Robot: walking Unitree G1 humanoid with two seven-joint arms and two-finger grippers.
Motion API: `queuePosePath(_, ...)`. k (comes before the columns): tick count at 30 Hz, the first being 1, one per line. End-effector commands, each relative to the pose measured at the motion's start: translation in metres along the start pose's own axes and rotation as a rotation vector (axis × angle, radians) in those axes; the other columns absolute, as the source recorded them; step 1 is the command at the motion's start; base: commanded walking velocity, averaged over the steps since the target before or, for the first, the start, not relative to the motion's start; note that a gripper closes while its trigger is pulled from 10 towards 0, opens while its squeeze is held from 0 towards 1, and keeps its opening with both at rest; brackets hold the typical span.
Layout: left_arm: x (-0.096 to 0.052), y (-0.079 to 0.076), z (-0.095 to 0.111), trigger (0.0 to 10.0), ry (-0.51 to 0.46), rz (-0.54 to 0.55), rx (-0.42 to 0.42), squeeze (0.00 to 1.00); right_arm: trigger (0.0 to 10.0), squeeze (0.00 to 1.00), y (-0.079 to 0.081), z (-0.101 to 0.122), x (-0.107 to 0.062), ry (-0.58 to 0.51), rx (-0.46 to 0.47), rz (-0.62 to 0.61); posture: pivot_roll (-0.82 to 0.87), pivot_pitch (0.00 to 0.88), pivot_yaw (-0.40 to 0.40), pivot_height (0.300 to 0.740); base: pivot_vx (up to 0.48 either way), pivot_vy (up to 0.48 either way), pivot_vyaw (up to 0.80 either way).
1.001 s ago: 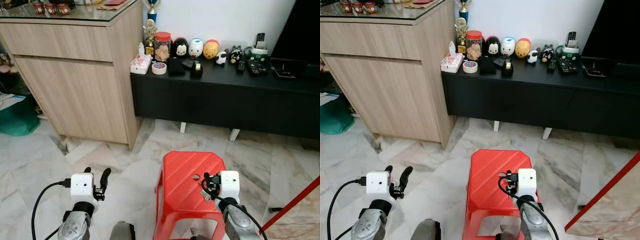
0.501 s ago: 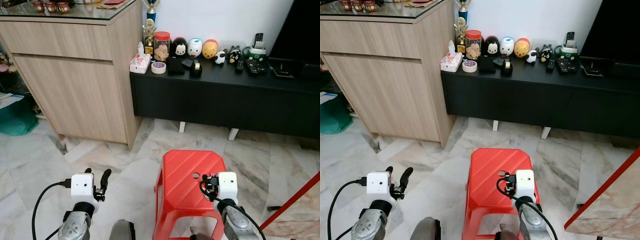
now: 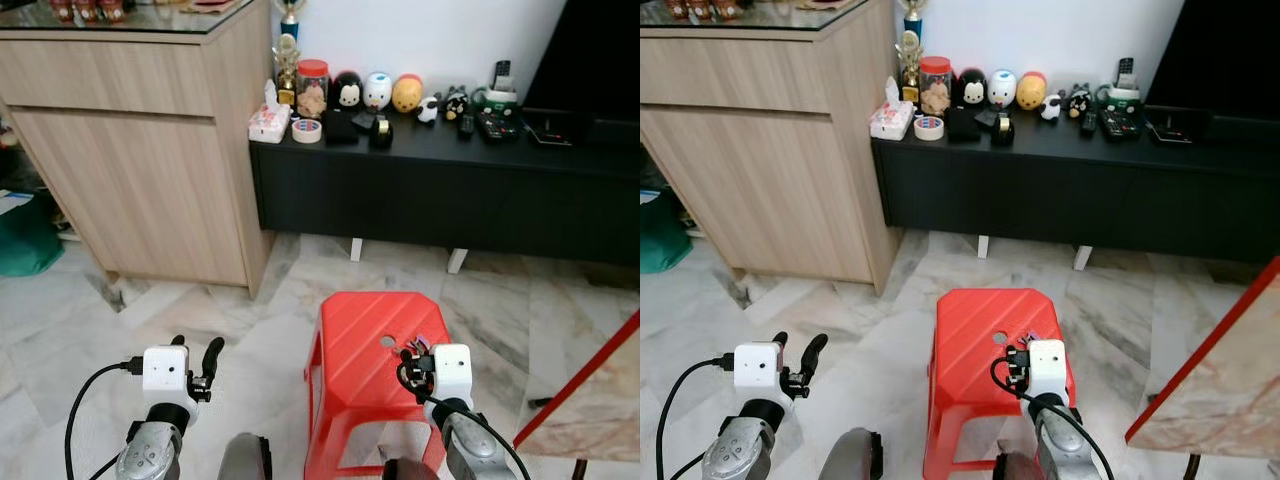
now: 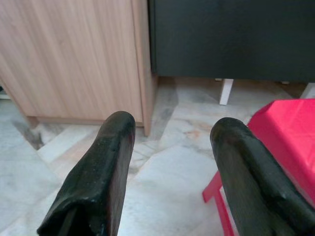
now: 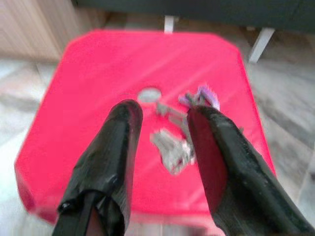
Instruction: Hang keys on a hook
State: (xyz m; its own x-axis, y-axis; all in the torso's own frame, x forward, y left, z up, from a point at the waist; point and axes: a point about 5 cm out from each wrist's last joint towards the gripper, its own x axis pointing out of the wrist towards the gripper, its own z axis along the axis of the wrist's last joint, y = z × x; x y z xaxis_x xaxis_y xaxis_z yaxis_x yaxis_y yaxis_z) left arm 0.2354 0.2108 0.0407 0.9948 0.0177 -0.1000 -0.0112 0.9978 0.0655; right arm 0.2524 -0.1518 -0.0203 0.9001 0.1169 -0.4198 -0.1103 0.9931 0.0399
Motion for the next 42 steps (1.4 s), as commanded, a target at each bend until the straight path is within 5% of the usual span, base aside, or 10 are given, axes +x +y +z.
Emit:
queuePosePath(1, 0.001, -0.003, 0.002, 10.0, 0.001, -0.018, 0.002, 0.0, 10.0, 0.0, -0.001, 0.001, 0.002, 0.007, -0.02, 0.003, 0.07, 0.027, -0.031, 0.61, 0.311, 0.0, 0.0)
queuePosePath(27, 0.005, -0.007, 0.005, 10.0, -0.01, -0.039, 0.01, 0.0, 10.0, 0.0, -0.004, -0.013, -0.001, 0.068, -0.037, 0.001, 0.06, 0.027, -0.025, 0.61, 0.316, 0.0, 0.0)
queuePosePath(42, 0.005, -0.008, 0.005, 10.0, -0.011, -0.045, 0.01, 0.0, 10.0, 0.0, -0.009, -0.036, -0.01, 0.186, -0.035, 0.021, 0.06, 0.032, -0.024, 0.61, 0.0, 0.0, 0.0)
